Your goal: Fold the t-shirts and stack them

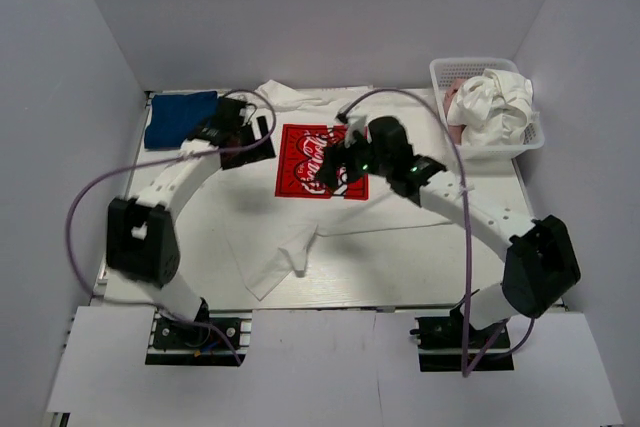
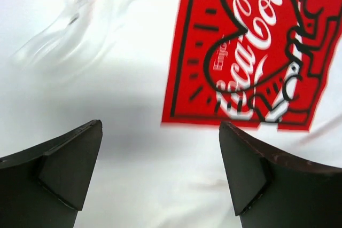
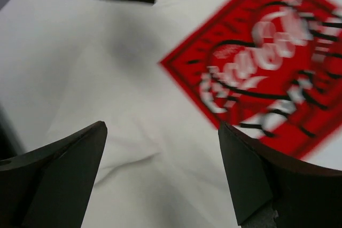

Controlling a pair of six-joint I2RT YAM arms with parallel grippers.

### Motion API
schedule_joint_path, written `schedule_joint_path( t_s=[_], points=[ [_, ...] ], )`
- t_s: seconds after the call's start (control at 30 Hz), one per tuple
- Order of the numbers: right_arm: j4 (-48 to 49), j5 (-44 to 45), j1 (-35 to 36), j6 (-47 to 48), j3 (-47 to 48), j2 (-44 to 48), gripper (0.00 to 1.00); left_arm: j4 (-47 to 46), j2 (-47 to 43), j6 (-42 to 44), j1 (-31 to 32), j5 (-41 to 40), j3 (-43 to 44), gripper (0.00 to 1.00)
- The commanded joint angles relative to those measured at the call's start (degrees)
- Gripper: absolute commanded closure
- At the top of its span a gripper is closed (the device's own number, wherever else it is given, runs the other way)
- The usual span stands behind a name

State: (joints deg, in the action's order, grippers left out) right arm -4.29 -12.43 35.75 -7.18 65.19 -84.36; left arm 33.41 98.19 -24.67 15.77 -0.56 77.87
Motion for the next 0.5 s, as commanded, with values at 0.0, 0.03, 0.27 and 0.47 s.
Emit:
schedule_joint_path(
  t_s=[0.0, 0.03, 0.27, 0.47],
  points=[
    [3.7, -10.2, 6.6, -0.5, -2.8, -3.3, 0.10, 0.9, -16.2, -3.9, -0.1, -8.1, -10.9, 0.00],
    [3.6, -10.5, 7.7, -0.5, -2.4, -4.0, 0.10, 1.4, -19.3, -6.9, -0.1, -9.7, -13.3, 0.00],
    [1.8, -9.6, 18.6, -1.0, 6.9, -17.1, 0.10, 10.4, -40.1, -20.6, -0.1, -15.1, -23.0, 0.00],
    [-4.6, -7.7, 21.5, -0.7, 12.1, -25.5, 0.10, 15.4, -44.6, -22.5, -0.1, -20.2, -24.3, 0.00]
  ],
)
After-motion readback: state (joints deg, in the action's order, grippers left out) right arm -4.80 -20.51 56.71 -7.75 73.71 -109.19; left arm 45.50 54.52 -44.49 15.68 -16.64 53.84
